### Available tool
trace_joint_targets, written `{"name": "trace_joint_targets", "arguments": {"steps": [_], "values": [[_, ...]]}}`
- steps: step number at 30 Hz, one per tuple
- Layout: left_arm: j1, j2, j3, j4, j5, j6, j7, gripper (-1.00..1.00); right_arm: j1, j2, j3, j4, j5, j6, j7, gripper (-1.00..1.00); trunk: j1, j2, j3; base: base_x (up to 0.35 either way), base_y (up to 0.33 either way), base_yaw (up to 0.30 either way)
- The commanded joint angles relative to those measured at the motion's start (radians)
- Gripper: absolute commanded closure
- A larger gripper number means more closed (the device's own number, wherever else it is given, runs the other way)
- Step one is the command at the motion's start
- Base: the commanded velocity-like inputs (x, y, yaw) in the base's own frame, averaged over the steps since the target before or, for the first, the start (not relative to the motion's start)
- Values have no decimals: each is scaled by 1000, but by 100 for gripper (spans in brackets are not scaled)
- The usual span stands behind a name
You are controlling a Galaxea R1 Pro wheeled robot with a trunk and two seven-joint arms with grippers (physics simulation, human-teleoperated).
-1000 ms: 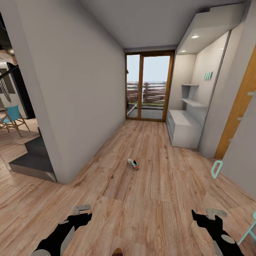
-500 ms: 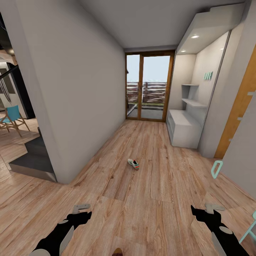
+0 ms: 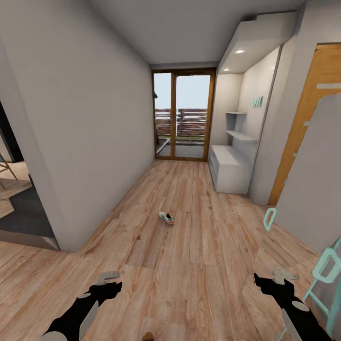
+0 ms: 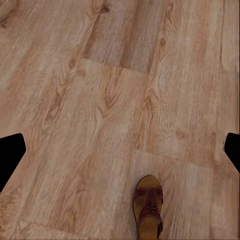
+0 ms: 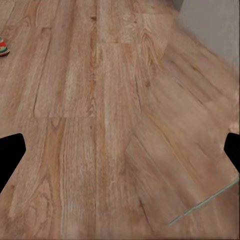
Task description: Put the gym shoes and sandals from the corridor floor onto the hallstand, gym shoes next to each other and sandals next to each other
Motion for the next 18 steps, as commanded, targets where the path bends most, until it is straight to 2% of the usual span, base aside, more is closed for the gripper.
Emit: {"name": "trace_joint_targets", "arguments": {"steps": [1,11,18], "values": [[0,0,4,-2,9,7,-5,-100,-1,0,0,-1,-9,5,1,-100,0,-1,-1,0,0,-286],[1,1,5,-1,8,6,-5,-100,-1,0,1,-1,-9,6,1,-100,0,-1,-1,0,0,-228],[2,2,5,-1,9,6,-5,-100,-1,2,27,-1,-9,6,0,-100,0,-1,-1,0,0,-78]]}}
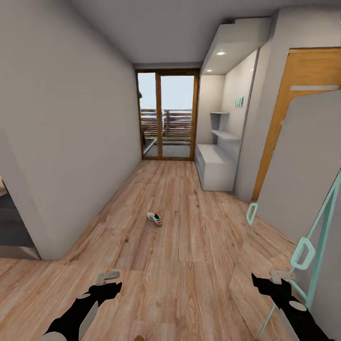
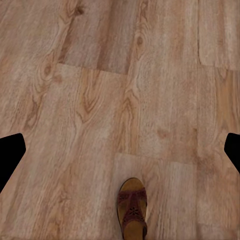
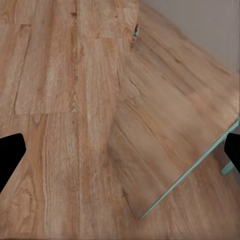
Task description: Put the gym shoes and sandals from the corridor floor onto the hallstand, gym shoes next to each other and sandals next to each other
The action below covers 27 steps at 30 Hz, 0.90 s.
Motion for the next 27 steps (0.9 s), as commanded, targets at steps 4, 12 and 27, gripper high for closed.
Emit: {"name": "trace_joint_targets", "arguments": {"steps": [4,12,27], "values": [[0,0,4,-2,9,7,-5,-100,0,0,20,-2,-9,5,0,-100,0,-1,-1,0,0,-22],[0,0,4,-2,9,7,-5,-100,0,1,32,-4,-11,7,0,-100,0,-1,-1,0,0,-5],[-1,1,4,-2,9,6,-5,-100,0,1,31,-22,-10,7,-1,-100,0,-1,-1,0,0,-1]]}}
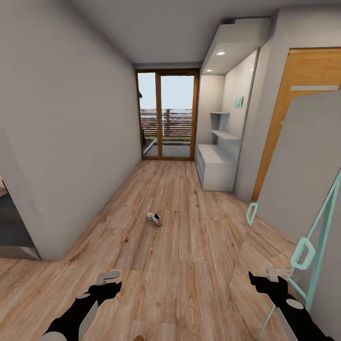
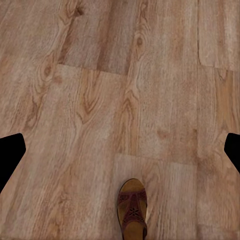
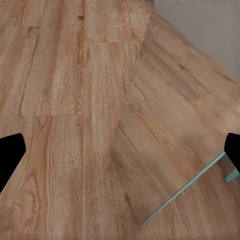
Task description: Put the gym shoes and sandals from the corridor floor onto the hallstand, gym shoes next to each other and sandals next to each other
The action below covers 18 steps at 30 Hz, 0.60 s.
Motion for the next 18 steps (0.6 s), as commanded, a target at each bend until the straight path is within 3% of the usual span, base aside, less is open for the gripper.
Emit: {"name": "trace_joint_targets", "arguments": {"steps": [1,18], "values": [[0,-1,4,-2,9,7,-5,-100,0,0,0,-2,-9,5,1,-100,0,-1,-1,0,0,-36],[0,-1,5,-2,10,7,-5,-100,0,0,-2,-3,-9,6,1,-100,0,-1,-9,0,0,-196]]}}
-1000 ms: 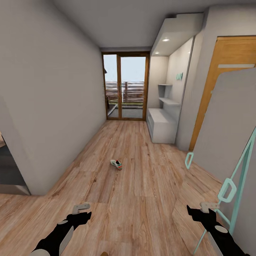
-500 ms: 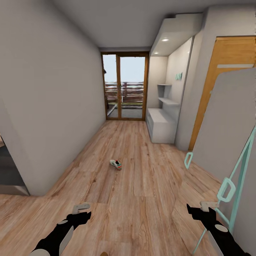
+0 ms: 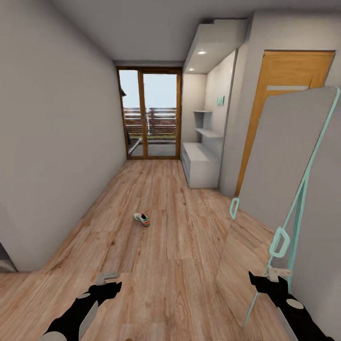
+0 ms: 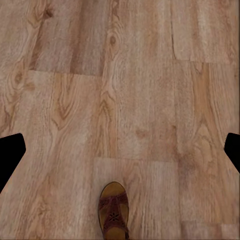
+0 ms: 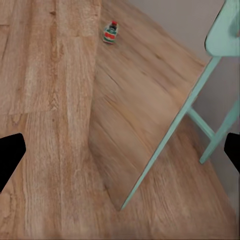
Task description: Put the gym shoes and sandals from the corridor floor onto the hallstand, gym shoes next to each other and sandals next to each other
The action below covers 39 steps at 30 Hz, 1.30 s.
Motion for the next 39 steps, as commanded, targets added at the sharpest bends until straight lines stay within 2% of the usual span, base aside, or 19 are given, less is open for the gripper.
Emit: {"name": "trace_joint_targets", "arguments": {"steps": [1,19,39], "values": [[0,0,4,-2,9,7,-5,-100,0,0,0,-2,-9,5,1,-100,0,-1,-2,0,0,-114],[1,-1,5,-2,10,7,-5,-100,0,0,4,-2,-9,5,1,-100,65,-120,-58,0,0,-25],[1,1,6,-2,12,7,-4,-100,0,-2,4,-2,-9,6,1,-100,142,-260,-149,0,0,0]]}}
